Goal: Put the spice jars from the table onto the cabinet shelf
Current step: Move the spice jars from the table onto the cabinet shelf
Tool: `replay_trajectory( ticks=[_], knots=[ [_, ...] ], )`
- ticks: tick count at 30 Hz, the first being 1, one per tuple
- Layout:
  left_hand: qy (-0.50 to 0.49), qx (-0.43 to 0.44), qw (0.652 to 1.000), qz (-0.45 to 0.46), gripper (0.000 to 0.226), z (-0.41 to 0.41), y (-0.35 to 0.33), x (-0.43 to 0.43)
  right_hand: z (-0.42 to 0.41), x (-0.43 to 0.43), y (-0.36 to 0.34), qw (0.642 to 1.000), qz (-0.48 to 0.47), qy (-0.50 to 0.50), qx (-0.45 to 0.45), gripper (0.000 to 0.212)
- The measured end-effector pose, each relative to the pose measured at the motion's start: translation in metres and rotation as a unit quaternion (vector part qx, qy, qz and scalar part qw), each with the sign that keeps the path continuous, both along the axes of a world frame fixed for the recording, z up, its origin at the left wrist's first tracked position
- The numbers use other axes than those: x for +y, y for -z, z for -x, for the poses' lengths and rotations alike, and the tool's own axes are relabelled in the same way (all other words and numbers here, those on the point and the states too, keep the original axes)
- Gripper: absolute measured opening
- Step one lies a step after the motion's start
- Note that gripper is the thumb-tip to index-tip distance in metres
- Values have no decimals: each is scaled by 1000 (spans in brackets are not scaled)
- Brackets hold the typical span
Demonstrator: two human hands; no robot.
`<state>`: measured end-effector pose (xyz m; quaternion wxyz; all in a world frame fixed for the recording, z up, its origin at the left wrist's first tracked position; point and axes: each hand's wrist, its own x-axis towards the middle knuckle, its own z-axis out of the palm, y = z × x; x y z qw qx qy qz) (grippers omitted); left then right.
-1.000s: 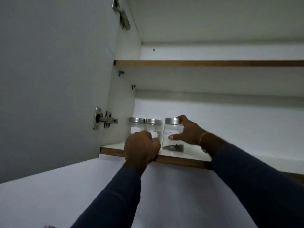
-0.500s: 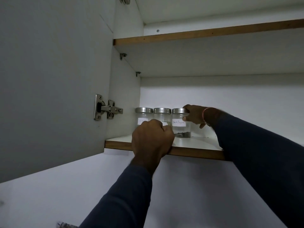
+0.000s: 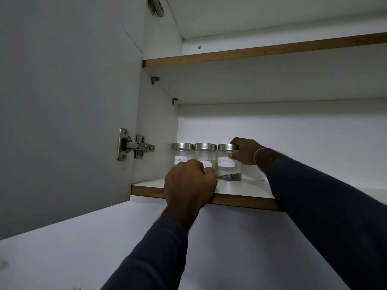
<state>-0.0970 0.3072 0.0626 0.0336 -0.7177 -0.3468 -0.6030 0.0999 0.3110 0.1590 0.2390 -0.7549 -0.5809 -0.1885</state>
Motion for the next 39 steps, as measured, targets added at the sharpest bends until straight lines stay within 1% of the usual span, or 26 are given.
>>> replay_trajectory(
  ticks=[7,19,21,23,25,27,29,30,32,33,36,37,38,39],
  knots=[
    [-2,3,1000,3,35,1,0,-1,-6,1,-1,1000,-7,-6,20,42],
    [-3,3,1000,0,36,1,0,-1,-9,3,2,1000,-6,3,23,41],
    [-1,1,1000,0,36,1,1,-2,-8,3,3,1000,2,3,24,47],
    [7,-9,1000,-2,37,1,0,-1,-4,2,4,999,10,5,36,59],
    [19,-18,1000,3,38,2,-1,1,2,2,5,999,0,8,37,65],
    [31,-27,999,0,39,0,-1,-4,11,-7,6,1000,-18,21,-13,65],
    [28,-32,999,-7,39,3,-2,-6,31,-25,15,995,-16,15,-94,56],
    [24,-33,999,-10,37,3,-1,-6,40,-36,21,990,-7,-10,-140,45],
    [8,-17,1000,-8,34,4,-2,-3,63,-60,32,978,21,-66,-195,16],
    [2,-6,1000,-3,33,5,-2,-6,74,-78,40,976,31,-83,-199,17],
    [1,50,999,-5,30,8,-1,-22,98,-129,56,973,44,-114,-195,33],
    [28,69,997,-20,26,9,1,-29,102,-147,62,972,41,-116,-201,33],
    [83,72,993,-45,19,9,8,-42,103,-168,70,970,29,-126,-206,31],
    [154,54,984,-76,11,9,16,-55,104,-188,81,967,10,-151,-204,27]
  ],
)
